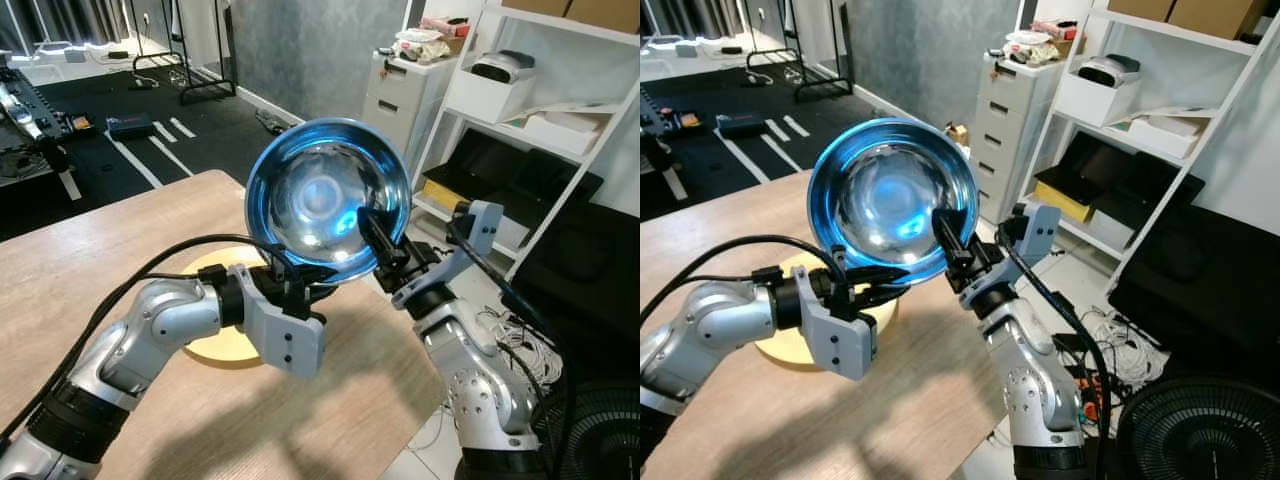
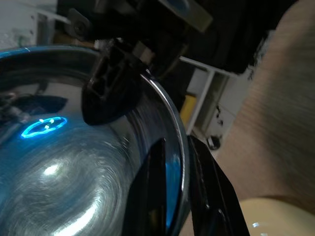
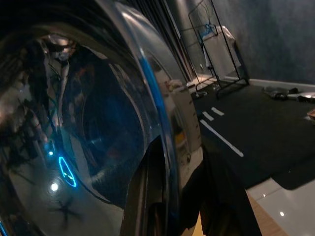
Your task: Setting the table
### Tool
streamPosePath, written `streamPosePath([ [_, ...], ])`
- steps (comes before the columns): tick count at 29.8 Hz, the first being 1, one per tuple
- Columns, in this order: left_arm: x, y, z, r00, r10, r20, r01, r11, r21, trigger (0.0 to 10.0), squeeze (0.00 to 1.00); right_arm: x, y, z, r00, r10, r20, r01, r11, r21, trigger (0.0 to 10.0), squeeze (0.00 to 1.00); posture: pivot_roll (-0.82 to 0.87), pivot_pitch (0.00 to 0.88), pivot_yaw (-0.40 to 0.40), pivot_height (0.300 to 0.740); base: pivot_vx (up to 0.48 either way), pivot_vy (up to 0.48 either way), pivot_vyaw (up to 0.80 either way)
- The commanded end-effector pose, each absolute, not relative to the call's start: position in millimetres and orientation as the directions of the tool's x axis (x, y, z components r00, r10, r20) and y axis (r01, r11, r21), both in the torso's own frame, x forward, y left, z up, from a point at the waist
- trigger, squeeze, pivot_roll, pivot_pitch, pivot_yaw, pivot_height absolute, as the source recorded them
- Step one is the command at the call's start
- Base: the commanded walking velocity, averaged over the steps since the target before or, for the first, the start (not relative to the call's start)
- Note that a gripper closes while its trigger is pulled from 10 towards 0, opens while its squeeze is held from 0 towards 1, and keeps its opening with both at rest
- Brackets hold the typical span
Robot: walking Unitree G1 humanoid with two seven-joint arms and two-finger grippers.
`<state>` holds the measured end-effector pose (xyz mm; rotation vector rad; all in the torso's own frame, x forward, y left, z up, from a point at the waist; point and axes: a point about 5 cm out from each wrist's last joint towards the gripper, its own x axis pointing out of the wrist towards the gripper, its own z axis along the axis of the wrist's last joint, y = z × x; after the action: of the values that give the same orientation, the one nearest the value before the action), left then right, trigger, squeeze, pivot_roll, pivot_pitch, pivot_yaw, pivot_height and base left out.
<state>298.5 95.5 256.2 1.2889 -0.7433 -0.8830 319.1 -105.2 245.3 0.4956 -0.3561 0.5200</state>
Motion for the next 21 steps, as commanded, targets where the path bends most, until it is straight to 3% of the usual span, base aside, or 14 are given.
streamPosePath([
  [1,297,91,257,0.477,-0.879,0.021,0.100,0.078,0.992,10.0,0.00,321,-108,241,0.831,0.357,0.427,-0.518,0.776,0.360,0.0,0.00,0.16,0.064,0.036,0.740,0.000,0.000,0.00],
  [5,299,90,256,0.487,-0.873,0.031,0.098,0.090,0.991,10.0,0.00,320,-108,240,0.834,0.350,0.427,-0.512,0.781,0.359,0.0,0.00,0.15,0.062,0.035,0.740,0.000,0.000,0.00],
  [6,299,90,256,0.490,-0.871,0.035,0.102,0.098,0.990,10.0,0.53,320,-107,240,0.833,0.351,0.427,-0.512,0.780,0.359,0.0,0.00,0.15,0.060,0.035,0.740,0.000,0.000,0.00],
  [7,300,90,256,0.497,-0.867,0.047,0.107,0.116,0.987,10.0,0.98,319,-107,239,0.833,0.352,0.427,-0.513,0.779,0.360,0.0,0.00,0.15,0.060,0.035,0.740,0.000,0.000,0.00],
  [8,302,90,255,0.502,-0.863,0.054,0.134,0.139,0.981,10.0,1.00,319,-106,239,0.833,0.352,0.427,-0.514,0.779,0.360,0.0,0.00,0.15,0.058,0.037,0.740,0.000,0.000,0.00],
  [10,303,90,256,0.507,-0.859,0.064,0.152,0.162,0.975,10.0,1.00,319,-106,239,0.833,0.352,0.427,-0.513,0.779,0.359,0.0,0.00,0.15,0.058,0.037,0.740,0.000,0.000,0.00],
  [11,305,89,259,0.520,-0.847,0.107,0.179,0.231,0.956,10.0,1.00,318,-107,238,0.836,0.344,0.428,-0.506,0.784,0.358,0.0,0.00,0.15,0.057,0.037,0.740,0.000,0.000,0.00],
  [12,305,89,259,0.520,-0.847,0.107,0.179,0.231,0.956,10.0,1.00,318,-107,238,0.836,0.344,0.428,-0.506,0.784,0.358,0.0,0.00,0.15,0.057,0.037,0.740,0.000,0.000,0.00],
  [17,309,91,267,0.578,-0.784,0.226,0.190,0.399,0.897,10.0,1.00,317,-109,238,0.842,0.319,0.435,-0.487,0.797,0.357,0.0,0.00,0.15,0.058,0.040,0.740,0.000,0.000,0.00],
  [18,309,92,268,0.591,-0.768,0.247,0.211,0.442,0.872,10.0,0.00,317,-110,238,0.844,0.309,0.438,-0.477,0.806,0.350,0.0,0.00,0.15,0.059,0.042,0.740,0.000,0.000,0.00],
  [19,307,94,267,0.599,-0.758,0.258,0.240,0.477,0.845,10.0,0.00,317,-113,238,0.850,0.293,0.439,-0.460,0.818,0.344,10.0,0.00,0.15,0.059,0.044,0.740,0.000,0.000,0.00],
  [21,304,96,265,0.603,-0.754,0.261,0.276,0.504,0.818,10.0,0.00,317,-117,238,0.856,0.274,0.438,-0.438,0.834,0.335,10.0,0.00,0.15,0.060,0.045,0.740,0.000,0.000,0.00],
])
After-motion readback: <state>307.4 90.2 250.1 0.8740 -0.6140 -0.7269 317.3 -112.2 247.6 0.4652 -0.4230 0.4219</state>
